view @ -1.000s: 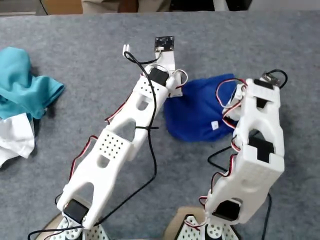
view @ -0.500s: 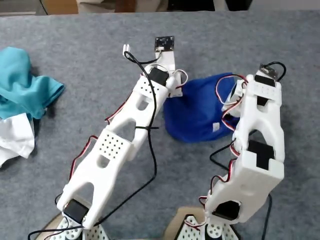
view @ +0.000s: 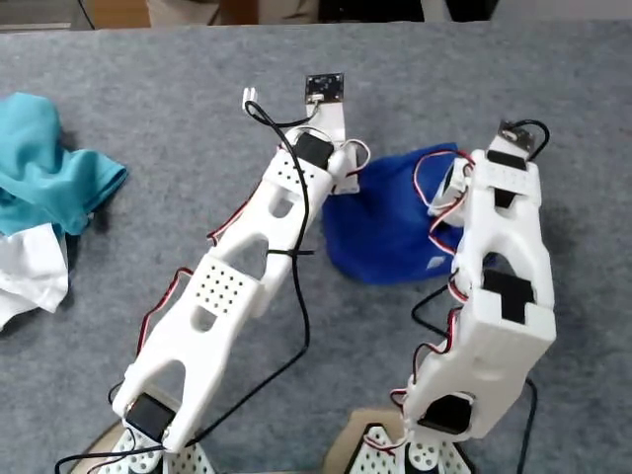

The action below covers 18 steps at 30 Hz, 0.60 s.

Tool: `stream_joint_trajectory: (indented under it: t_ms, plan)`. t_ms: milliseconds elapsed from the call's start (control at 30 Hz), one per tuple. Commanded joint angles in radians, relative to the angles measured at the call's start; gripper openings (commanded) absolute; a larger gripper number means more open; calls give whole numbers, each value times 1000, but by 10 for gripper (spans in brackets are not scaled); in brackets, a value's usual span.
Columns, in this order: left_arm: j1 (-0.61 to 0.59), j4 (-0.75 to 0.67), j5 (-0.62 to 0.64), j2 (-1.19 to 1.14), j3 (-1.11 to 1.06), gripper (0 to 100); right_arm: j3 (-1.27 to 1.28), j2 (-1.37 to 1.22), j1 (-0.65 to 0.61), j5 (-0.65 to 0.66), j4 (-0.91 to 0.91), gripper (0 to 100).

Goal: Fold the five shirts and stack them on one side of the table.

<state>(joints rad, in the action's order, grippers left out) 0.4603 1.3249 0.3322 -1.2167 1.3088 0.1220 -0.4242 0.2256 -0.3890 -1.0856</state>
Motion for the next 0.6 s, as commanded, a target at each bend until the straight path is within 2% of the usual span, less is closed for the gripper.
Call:
stream_joint_trajectory:
  t_ms: [0, 267, 333, 500, 567]
  plan:
    - [14, 21, 2, 64, 32, 19, -33, -33, -16, -40, 20, 295]
    - [14, 18, 2, 61, 32, 19, -68, -108, -44, -61, 18, 283]
    - [14, 17, 2, 61, 32, 19, -90, -114, -48, -61, -2, 231]
    - [3, 18, 2, 61, 32, 19, -97, -116, -50, -57, -23, 8]
    - [-5, 20, 0, 61, 32, 19, -101, -110, -51, -61, -64, 19]
